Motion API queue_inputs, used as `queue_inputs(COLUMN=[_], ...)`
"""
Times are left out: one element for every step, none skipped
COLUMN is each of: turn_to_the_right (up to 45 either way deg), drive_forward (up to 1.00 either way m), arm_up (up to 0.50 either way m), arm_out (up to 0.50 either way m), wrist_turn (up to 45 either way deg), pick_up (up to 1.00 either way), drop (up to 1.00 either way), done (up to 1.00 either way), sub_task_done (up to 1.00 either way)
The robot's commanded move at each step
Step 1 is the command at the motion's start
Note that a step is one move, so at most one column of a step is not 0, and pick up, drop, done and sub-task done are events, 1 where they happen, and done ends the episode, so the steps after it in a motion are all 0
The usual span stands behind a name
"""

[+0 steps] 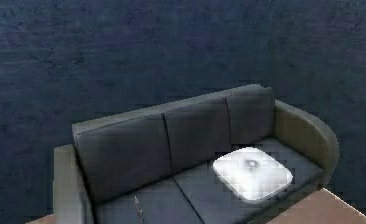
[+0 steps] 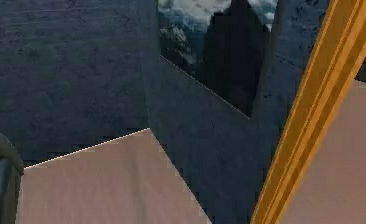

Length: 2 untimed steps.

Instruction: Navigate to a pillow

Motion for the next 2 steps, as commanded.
queue_inputs(turn_to_the_right=[45.0, 9.0], drive_forward=[0.0, 0.0], arm_up=[0.0, 0.0], arm_out=[0.0, 0.0], wrist_turn=[0.0, 0.0], pick_up=[0.0, 0.0], drop=[0.0, 0.0], done=[0.0, 0.0], sub_task_done=[0.0, 0.0])
